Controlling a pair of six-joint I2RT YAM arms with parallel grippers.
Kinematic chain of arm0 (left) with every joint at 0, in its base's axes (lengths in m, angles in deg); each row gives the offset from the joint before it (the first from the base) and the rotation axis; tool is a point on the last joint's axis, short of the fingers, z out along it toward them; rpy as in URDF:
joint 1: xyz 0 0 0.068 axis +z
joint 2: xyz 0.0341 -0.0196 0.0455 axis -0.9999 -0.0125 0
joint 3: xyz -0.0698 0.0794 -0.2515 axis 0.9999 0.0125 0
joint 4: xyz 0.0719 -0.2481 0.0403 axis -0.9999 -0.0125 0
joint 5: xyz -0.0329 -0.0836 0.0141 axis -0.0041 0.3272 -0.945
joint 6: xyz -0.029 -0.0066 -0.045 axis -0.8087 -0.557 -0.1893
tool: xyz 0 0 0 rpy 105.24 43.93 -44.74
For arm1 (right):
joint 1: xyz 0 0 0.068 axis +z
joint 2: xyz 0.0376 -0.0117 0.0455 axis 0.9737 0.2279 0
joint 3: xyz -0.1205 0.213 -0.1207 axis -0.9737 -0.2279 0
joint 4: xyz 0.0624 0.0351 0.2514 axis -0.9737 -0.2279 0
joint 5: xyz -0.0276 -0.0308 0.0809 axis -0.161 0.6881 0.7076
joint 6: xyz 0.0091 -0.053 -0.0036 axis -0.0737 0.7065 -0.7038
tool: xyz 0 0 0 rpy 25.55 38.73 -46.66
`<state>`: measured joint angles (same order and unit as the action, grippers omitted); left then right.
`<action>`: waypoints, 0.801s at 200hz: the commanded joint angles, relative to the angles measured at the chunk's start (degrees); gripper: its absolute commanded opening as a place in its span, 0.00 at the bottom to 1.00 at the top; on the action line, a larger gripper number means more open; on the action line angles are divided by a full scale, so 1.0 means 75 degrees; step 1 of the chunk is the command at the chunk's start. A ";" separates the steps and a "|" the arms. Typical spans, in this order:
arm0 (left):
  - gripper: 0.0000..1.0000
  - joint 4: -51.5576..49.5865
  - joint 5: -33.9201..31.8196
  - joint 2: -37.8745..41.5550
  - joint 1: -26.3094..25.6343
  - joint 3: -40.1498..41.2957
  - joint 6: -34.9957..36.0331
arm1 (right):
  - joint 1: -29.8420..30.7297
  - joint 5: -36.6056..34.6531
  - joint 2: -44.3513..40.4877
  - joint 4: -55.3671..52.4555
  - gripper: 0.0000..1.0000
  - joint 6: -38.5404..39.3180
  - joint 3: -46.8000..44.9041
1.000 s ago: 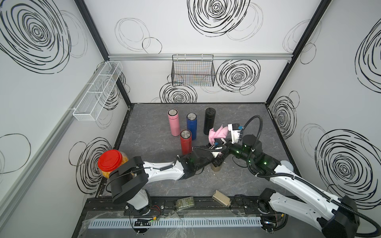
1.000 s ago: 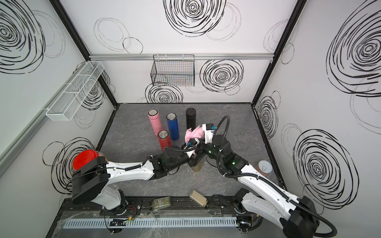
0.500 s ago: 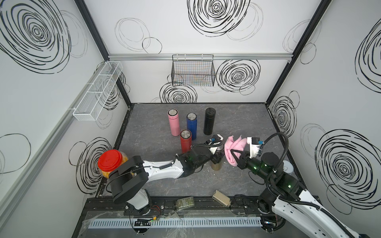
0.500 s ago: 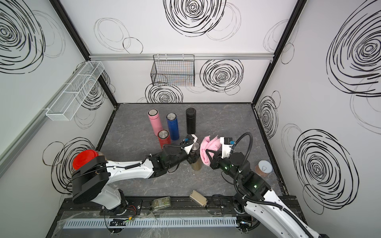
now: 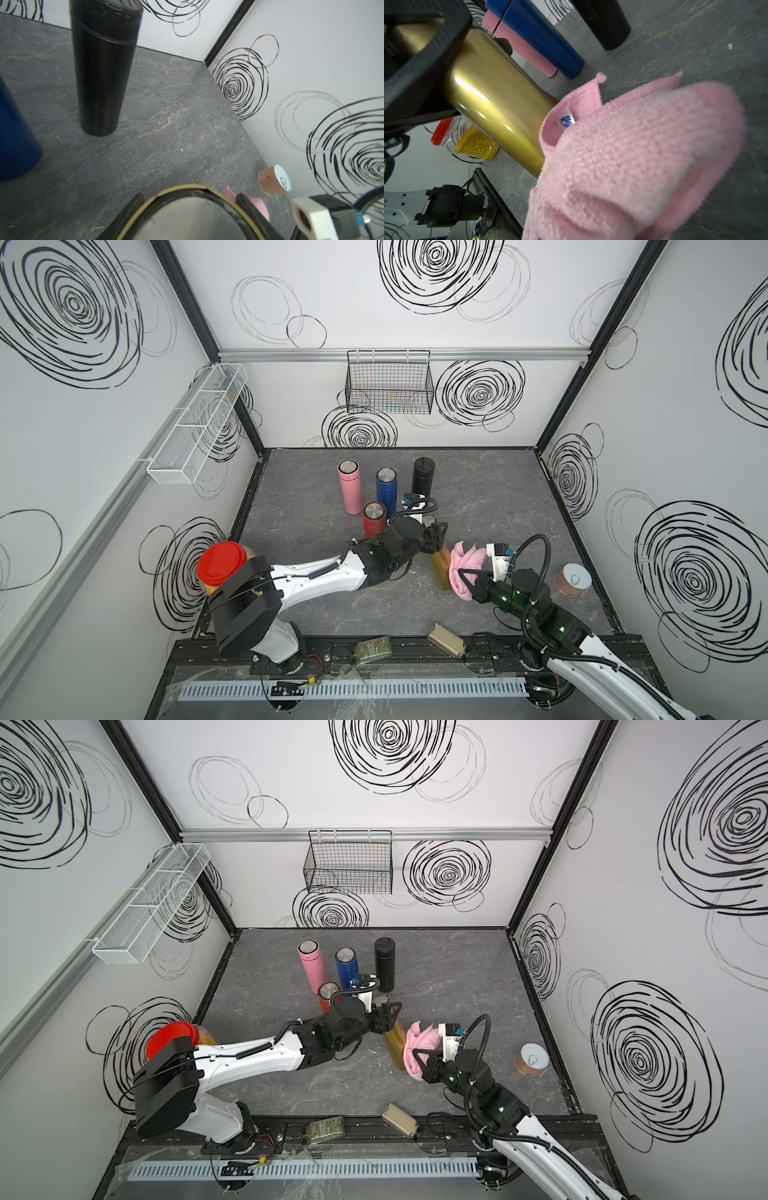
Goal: Wipe the surface of the thermos
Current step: Wipe the dirt from the surface of the thermos.
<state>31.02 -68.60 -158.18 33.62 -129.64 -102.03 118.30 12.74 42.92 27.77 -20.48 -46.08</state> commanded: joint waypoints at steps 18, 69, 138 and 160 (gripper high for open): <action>0.00 -0.0038 -0.0618 0.0302 0.0013 -0.0633 -0.1245 | 0.0406 0.0642 -0.0179 0.2133 0.00 -0.0094 -0.0058; 0.00 0.0046 -0.0903 0.0366 -0.0068 -0.0831 -0.1410 | 0.1469 -0.0513 0.1903 0.2607 0.00 0.0190 0.0501; 0.00 0.0035 -0.1273 0.1054 -0.0020 -0.0603 -0.1279 | 0.1844 -0.2151 0.2169 0.0690 0.00 -0.0441 0.0417; 0.00 0.0120 -0.1355 0.1337 0.0038 -0.0407 -0.1269 | 0.1831 -0.2708 0.0929 0.0046 0.00 -0.0486 0.0076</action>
<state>25.80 -76.88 -152.37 33.54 -132.83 -110.38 131.85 -0.81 57.72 34.52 -22.44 -43.30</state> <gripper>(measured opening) 0.676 0.086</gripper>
